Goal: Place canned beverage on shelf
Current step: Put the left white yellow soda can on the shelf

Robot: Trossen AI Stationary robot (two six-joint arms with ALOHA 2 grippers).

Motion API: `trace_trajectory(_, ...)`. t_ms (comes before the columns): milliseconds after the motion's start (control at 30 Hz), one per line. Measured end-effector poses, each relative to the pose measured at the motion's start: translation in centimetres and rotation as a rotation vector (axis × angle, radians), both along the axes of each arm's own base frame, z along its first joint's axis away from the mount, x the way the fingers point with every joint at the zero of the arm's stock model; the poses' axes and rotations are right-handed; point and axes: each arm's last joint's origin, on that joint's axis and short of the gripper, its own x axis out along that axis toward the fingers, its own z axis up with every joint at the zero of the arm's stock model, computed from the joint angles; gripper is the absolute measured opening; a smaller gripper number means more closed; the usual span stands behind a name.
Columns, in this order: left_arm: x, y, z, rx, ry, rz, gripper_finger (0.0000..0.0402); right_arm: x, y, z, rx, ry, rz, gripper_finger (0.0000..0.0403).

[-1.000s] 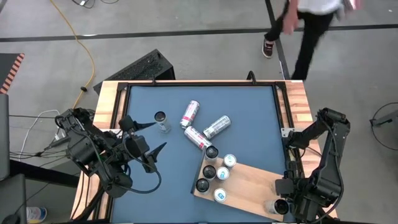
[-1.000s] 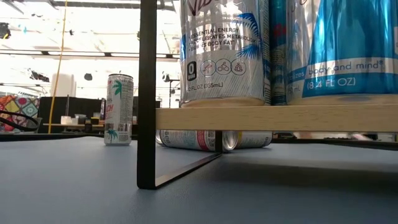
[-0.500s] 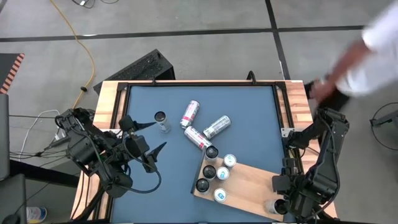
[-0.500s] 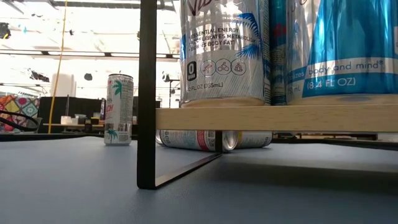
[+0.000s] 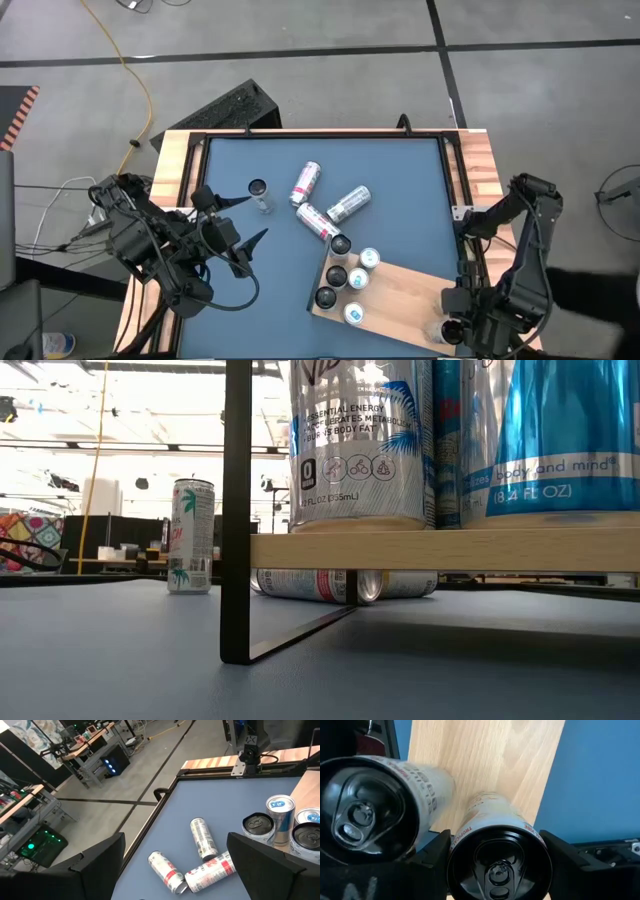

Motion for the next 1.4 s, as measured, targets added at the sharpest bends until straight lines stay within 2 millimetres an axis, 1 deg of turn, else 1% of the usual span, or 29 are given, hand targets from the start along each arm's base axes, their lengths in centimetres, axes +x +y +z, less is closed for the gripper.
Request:
trace_trajectory(400,0.0,0.0,0.0,-0.001,-0.001,0.001,0.0336,0.5,0.0,0.0,0.022,-0.009,-0.003,0.0228)
trace_trajectory(633,0.0,0.0,0.0,0.001,-0.002,0.002,0.0336,0.8,-0.1,0.0,0.026,-0.004,-0.038,0.0251)
trace_trajectory(833,0.0,0.0,0.0,0.001,-0.002,0.002,0.0336,1.3,-0.5,0.0,0.024,-0.003,-0.072,0.0258)
trace_trajectory(1133,0.0,0.0,0.0,0.002,0.004,-0.002,0.0336,2.2,-1.0,-0.1,0.050,0.060,-0.124,0.0260)
trace_trajectory(1233,0.0,0.0,0.0,0.006,0.007,-0.004,0.0336,2.2,-0.9,-0.1,0.068,0.060,-0.104,0.0260)
trace_trajectory(1400,0.0,0.0,0.0,0.007,0.007,-0.004,0.0336,2.4,-0.5,0.0,0.096,0.035,0.007,0.0261)
